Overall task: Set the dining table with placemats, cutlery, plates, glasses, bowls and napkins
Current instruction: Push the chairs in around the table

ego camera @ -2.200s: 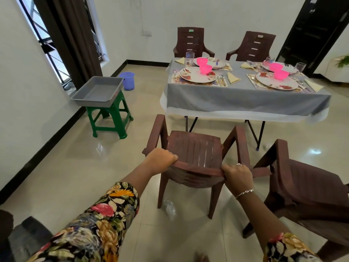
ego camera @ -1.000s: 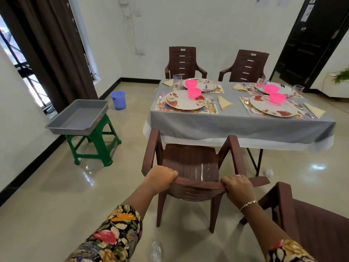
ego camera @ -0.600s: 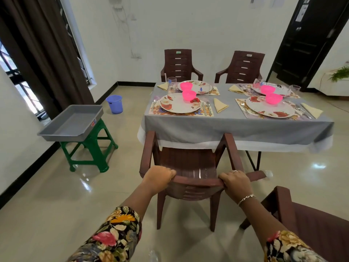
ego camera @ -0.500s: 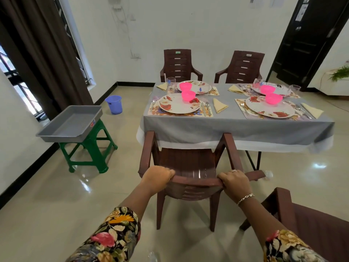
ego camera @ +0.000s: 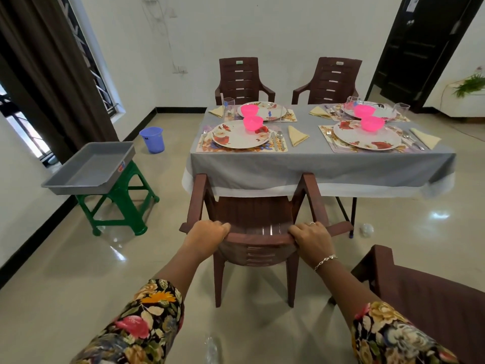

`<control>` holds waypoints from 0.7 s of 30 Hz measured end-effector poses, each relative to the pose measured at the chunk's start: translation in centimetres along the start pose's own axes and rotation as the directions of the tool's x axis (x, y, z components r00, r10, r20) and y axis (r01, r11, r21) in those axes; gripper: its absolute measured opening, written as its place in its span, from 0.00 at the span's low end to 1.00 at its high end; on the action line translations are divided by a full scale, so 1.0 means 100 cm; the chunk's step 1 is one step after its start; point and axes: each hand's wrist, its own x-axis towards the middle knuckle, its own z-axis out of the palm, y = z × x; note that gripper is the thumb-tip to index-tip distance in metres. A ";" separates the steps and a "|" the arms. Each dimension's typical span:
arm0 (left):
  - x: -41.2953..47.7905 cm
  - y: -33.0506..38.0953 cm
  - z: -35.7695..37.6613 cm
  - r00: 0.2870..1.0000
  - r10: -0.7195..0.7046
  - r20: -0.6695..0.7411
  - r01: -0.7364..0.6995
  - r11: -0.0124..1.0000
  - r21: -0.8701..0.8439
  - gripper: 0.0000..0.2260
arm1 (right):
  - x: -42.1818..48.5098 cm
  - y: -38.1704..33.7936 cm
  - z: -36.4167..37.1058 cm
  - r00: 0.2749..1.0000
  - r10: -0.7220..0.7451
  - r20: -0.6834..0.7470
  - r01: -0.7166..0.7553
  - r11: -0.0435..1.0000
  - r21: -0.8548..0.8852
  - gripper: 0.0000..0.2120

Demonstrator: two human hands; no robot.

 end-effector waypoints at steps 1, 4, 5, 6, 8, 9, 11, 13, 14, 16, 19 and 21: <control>-0.003 0.003 -0.001 0.999 -0.050 0.015 0.050 0.999 0.022 0.09 | -0.001 -0.002 -0.002 1.000 0.015 0.008 -0.015 1.000 0.006 0.13; -0.023 0.020 -0.011 0.985 -0.157 -0.076 0.163 0.983 0.079 0.21 | -0.018 -0.011 -0.017 0.996 0.089 -0.003 -0.089 0.996 0.009 0.24; -0.032 0.028 -0.013 0.980 -0.157 -0.119 0.167 0.983 0.080 0.27 | -0.027 -0.015 -0.021 0.994 0.112 -0.002 -0.112 0.994 0.004 0.28; -0.042 0.037 -0.012 0.977 -0.139 -0.159 0.152 0.986 0.070 0.32 | -0.037 -0.020 -0.025 0.991 0.135 0.007 -0.135 0.991 0.006 0.31; -0.067 0.060 -0.015 0.974 -0.062 -0.219 0.081 0.994 0.079 0.33 | -0.064 -0.032 -0.034 0.985 0.170 0.023 -0.170 0.985 0.038 0.34; -0.081 0.074 -0.016 0.971 -0.030 -0.238 0.052 0.995 0.086 0.33 | -0.080 -0.038 -0.037 0.983 0.181 0.038 -0.183 0.981 0.065 0.34; -0.108 0.100 -0.012 0.978 0.000 -0.210 0.018 0.996 0.085 0.32 | -0.111 -0.050 -0.042 0.981 0.180 0.078 -0.188 0.975 0.115 0.35; -0.140 0.126 -0.011 0.988 -0.007 -0.157 0.018 0.998 0.065 0.33 | -0.146 -0.065 -0.054 0.980 0.170 0.105 -0.185 0.970 0.156 0.34; -0.156 0.140 -0.010 0.987 -0.005 -0.162 0.014 0.999 0.050 0.33 | -0.165 -0.073 -0.063 0.980 0.166 0.111 -0.184 0.968 0.173 0.33; -0.184 0.169 -0.011 0.984 -0.017 -0.176 0.021 1.000 0.019 0.32 | -0.201 -0.085 -0.079 0.985 0.153 0.080 -0.167 0.964 0.207 0.30; -0.227 0.221 -0.014 0.983 -0.022 -0.181 0.010 0.998 -0.066 0.31 | -0.264 -0.100 -0.113 0.984 0.169 0.053 -0.176 0.964 0.200 0.28; -0.251 0.252 -0.017 0.985 0.002 -0.173 -0.020 0.994 -0.104 0.31 | -0.305 -0.105 -0.134 0.983 0.170 0.070 -0.180 0.968 0.173 0.28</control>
